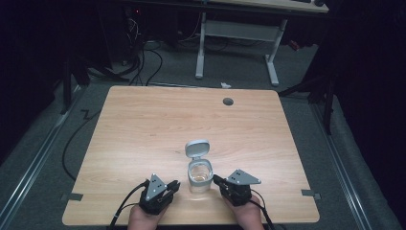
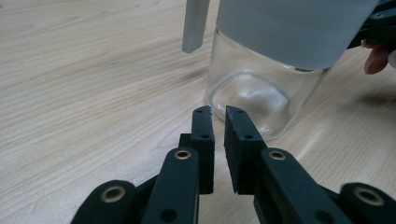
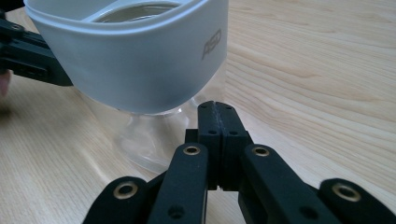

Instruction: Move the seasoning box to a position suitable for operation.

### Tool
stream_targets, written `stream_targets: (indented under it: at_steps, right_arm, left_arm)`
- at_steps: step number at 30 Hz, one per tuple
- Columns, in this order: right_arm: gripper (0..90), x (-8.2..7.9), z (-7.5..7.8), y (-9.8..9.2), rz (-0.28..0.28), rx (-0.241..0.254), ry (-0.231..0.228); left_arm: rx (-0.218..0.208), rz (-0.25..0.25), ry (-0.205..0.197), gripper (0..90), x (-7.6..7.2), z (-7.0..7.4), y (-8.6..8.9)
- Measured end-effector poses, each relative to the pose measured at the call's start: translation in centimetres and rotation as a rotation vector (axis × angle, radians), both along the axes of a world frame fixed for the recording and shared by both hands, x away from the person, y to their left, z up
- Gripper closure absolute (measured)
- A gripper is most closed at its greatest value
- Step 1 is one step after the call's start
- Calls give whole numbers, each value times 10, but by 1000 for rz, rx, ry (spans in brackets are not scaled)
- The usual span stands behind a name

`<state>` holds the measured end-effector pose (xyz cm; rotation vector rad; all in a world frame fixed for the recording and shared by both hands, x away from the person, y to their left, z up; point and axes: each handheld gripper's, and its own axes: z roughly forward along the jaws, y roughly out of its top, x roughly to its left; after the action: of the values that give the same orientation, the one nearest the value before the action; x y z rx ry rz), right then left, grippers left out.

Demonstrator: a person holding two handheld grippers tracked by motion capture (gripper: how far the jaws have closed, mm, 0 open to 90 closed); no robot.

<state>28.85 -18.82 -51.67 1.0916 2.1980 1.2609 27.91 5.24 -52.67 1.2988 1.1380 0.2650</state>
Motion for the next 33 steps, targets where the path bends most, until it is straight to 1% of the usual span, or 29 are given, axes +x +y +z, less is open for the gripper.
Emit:
stream_targets:
  at_steps: [2, 6, 9, 10, 11, 12, 13, 14, 17, 19, 21, 23, 24, 25, 26, 30, 32, 33]
  right_arm:
    - [900, 0, -2, 3, 13, 7, 8]
    - [900, -2, -3, 8, 27, -8, 9]
    - [900, 0, -3, 4, 14, 3, 12]
    - [900, 0, -3, 4, 14, 3, 12]
    - [900, 2, -2, -1, 0, 6, 14]
    - [900, 4, -1, -4, -5, 10, 13]
    - [900, 4, -1, -4, -5, 10, 13]
    - [900, 9, 3, -8, -23, 18, 8]
    - [900, 19, 12, -13, -51, 31, -7]
    - [900, 27, 19, -13, -68, 31, -22]
    - [900, 35, 24, -13, -83, 32, -34]
    - [900, 43, 29, -11, -97, 50, -45]
    - [900, 46, 31, -10, -101, 50, -51]
    - [900, 46, 31, -10, -101, 50, -51]
    - [900, 54, 36, -6, -104, 56, -60]
    - [900, 67, 48, 1, -100, 60, -86]
    - [900, 72, 55, 3, -99, 59, -96]
    - [900, 72, 55, 3, -99, 59, -96]
  left_arm:
    - [-3, 2, 0, 822, 0, 0, 1]
    - [-7, 5, -1, 816, 0, 2, 4]
    - [-8, -10, -6, 812, -4, 3, 5]
    - [-8, -10, -6, 830, -4, 3, 5]
    - [8, -34, -7, 862, -10, 1, 3]
    - [10, -43, -6, 877, -13, 0, 1]
    - [10, -43, -6, 885, -13, 0, 1]
    - [16, -65, -5, 892, -18, -1, -3]
    - [8, -83, 2, 900, -23, -2, -9]
    - [0, -93, 13, 900, -25, -2, -13]
    - [1, -107, 13, 900, -28, -3, -17]
    - [-1, -121, 12, 899, -31, -3, -22]
    - [-2, -124, 12, 899, -31, -3, -24]
    - [-2, -124, 12, 898, -31, -3, -24]
    - [-1, -131, 10, 897, -30, -4, -29]
    - [0, -142, 6, 886, -28, -5, -35]
    - [1, -134, -11, 877, -28, -5, -36]
    - [1, -134, -11, 880, -28, -5, -36]
